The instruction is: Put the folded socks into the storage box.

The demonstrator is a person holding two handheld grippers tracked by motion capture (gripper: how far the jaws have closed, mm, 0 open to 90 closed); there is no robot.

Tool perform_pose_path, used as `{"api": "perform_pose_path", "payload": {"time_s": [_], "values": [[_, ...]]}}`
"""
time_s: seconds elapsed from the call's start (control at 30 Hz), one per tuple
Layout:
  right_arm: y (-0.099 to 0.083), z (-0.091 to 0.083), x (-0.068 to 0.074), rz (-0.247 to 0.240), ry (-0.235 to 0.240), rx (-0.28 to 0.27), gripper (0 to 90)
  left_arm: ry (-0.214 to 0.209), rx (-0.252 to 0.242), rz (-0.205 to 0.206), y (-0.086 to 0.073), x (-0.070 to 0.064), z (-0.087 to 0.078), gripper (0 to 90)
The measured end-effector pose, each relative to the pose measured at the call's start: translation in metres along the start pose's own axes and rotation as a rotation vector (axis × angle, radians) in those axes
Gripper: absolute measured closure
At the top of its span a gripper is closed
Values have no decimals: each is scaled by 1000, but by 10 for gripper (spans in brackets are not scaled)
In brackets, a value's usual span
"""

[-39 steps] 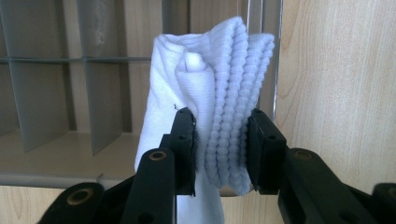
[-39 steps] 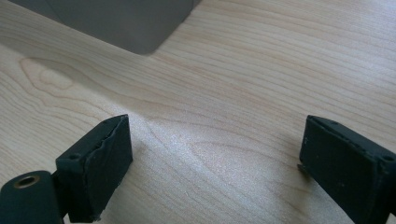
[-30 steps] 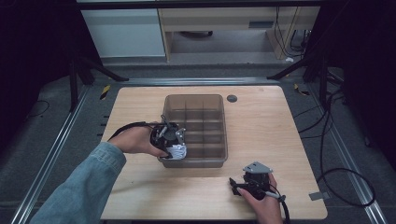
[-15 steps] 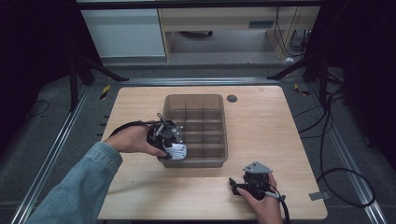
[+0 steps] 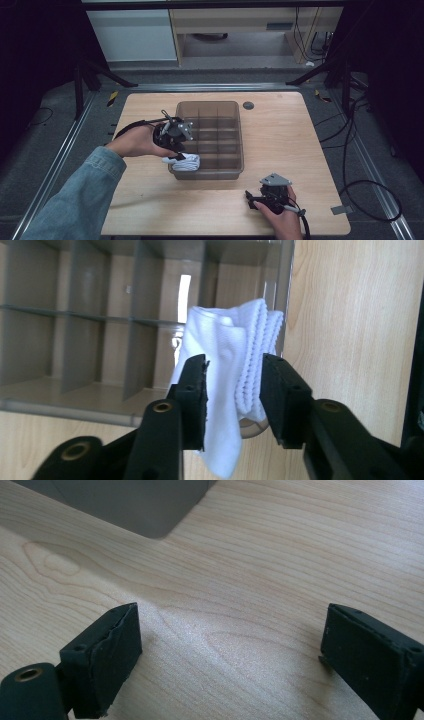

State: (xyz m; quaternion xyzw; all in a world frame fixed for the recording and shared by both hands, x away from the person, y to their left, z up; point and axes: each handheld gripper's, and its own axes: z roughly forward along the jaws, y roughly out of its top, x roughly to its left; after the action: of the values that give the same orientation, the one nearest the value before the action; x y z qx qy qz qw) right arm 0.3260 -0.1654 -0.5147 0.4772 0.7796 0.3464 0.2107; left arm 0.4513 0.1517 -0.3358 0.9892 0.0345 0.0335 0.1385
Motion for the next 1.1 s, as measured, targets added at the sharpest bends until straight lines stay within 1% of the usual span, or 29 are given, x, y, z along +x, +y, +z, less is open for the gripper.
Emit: {"api": "perform_pose_path", "payload": {"time_s": [0.03, 0.13, 0.23, 0.27, 0.4, 0.5, 0.6, 0.63, 0.73, 0.87, 0.97, 1.07, 1.1], "values": [[0, 0, 0, -1, -1, 0, 96, 3, -6, -4, 0, 1, -3, 663], [0, 0, 0, -7, -2, -2, 96, 13, 1, -14, 1, 5, -12, 709], [0, 0, 0, -7, -2, -2, 96, 18, 3, -25, 1, 9, -21, 734], [0, 0, 0, -6, -2, -2, 95, 17, -1, -28, 1, 9, -22, 743], [0, 0, 0, -6, -3, -2, 96, 47, -10, -35, 2, 14, -29, 789], [0, 0, 0, -6, -2, -2, 96, 58, -2, -34, 3, 18, -30, 827], [0, 0, 0, -6, -2, -2, 96, 70, -9, -36, 4, 20, -28, 879], [0, 0, 0, -7, -2, -1, 96, 64, -11, -39, 4, 21, -27, 894], [0, 0, 0, -6, -2, -2, 96, 49, -4, -34, 5, 22, -21, 898], [0, 0, 0, -7, -2, -2, 96, 38, 16, -30, 6, 22, -11, 899], [0, 0, 0, -7, -1, -2, 96, 29, 20, -31, 6, 22, -6, 898], [0, 0, 0, -7, -1, -1, 96, 23, 45, -25, 6, 21, 2, 898], [0, 0, 0, -6, -3, -2, 96, 17, 45, -28, 6, 21, 5, 898]]}}
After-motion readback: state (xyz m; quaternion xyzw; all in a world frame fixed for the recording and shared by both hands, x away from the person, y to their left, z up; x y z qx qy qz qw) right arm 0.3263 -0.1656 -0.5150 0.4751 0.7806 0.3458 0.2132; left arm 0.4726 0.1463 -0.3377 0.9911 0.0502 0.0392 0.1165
